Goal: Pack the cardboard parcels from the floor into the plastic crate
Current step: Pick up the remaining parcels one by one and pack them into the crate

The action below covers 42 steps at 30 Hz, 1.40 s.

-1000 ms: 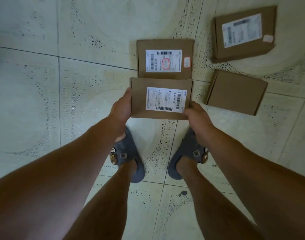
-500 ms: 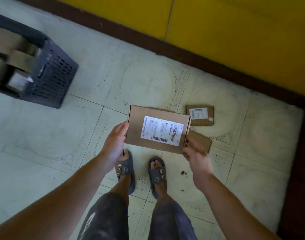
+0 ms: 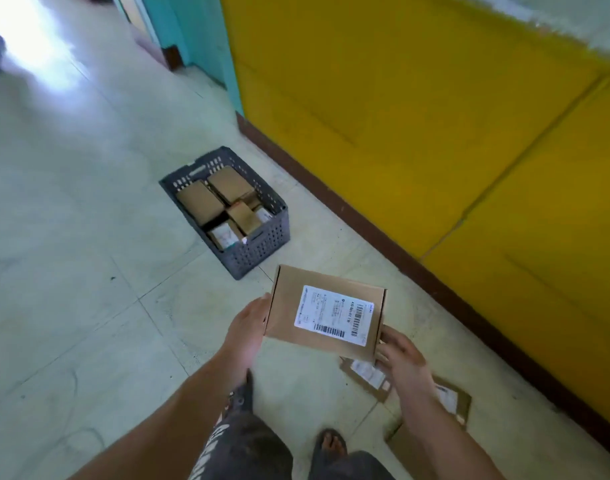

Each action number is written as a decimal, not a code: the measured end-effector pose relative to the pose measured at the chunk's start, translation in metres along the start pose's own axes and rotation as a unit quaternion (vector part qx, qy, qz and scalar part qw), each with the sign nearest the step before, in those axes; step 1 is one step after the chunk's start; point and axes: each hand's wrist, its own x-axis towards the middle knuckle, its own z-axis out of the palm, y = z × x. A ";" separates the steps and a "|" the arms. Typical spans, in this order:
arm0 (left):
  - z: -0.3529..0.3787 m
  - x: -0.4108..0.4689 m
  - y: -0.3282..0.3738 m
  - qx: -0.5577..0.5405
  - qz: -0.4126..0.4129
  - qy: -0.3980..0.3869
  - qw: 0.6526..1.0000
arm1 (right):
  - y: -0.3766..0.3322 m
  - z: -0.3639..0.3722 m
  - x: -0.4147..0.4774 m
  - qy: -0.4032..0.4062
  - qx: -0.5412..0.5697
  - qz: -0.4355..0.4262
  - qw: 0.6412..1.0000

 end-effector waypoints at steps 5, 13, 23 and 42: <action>-0.091 0.036 0.032 -0.054 0.005 0.056 0.997 | -0.046 0.102 0.006 -0.029 -0.008 -0.016 0.999; -0.229 0.116 0.075 -0.063 -0.018 0.049 0.997 | -0.095 0.257 0.022 -0.050 -0.067 -0.025 0.996; -0.271 0.263 0.148 0.005 -0.023 0.008 1.000 | -0.151 0.353 0.121 -0.003 -0.053 -0.004 0.999; -0.301 0.550 0.184 0.205 -0.119 -0.105 0.966 | -0.159 0.517 0.310 0.067 -0.109 0.143 0.981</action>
